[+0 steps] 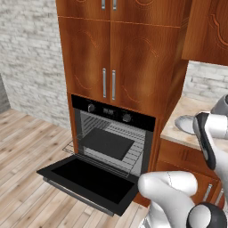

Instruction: Take the baked cake out of the oven and place it on the plate for cooling. Then close the oven door.

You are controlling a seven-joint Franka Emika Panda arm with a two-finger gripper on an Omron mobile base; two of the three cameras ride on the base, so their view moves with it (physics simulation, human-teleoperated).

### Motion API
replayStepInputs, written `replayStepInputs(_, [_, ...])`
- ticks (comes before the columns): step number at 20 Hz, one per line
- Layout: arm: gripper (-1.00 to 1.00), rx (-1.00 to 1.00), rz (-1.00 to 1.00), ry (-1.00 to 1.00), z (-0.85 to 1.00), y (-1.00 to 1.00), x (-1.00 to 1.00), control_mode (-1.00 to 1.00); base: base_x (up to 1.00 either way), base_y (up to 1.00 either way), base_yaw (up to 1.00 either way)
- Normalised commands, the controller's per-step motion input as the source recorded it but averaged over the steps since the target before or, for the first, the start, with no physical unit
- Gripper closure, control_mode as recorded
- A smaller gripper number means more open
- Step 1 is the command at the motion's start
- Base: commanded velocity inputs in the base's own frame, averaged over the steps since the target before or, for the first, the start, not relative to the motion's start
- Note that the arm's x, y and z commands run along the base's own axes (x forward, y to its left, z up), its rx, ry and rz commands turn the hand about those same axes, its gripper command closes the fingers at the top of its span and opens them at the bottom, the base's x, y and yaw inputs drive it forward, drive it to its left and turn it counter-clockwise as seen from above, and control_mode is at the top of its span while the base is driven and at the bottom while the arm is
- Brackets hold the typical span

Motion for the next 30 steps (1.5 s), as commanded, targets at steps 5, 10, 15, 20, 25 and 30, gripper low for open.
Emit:
replayStepInputs(5, [1.00, 0.00, 0.00, 0.03, -0.18, -0.11, 0.49, -1.00, 0.00, 0.00, 0.00])
replayStepInputs(10, [1.00, 0.00, 0.00, 0.03, -0.19, -0.17, 0.41, -1.00, 0.00, 0.00, 0.00])
replayStepInputs(15, [1.00, 0.01, 0.00, 0.03, -0.23, -0.25, 0.25, -1.00, 0.00, 0.00, 0.00])
replayStepInputs(20, [1.00, 0.02, 0.00, 0.04, -0.25, -0.28, 0.21, -1.00, 0.00, 0.00, 0.00])
replayStepInputs(25, [1.00, 0.02, 0.00, 0.04, -0.21, -0.20, 0.28, -1.00, 0.00, 0.00, 0.00])
replayStepInputs(30, [1.00, 0.01, 0.00, 0.06, -0.20, -0.12, 0.37, -1.00, 0.00, 0.00, 0.00])
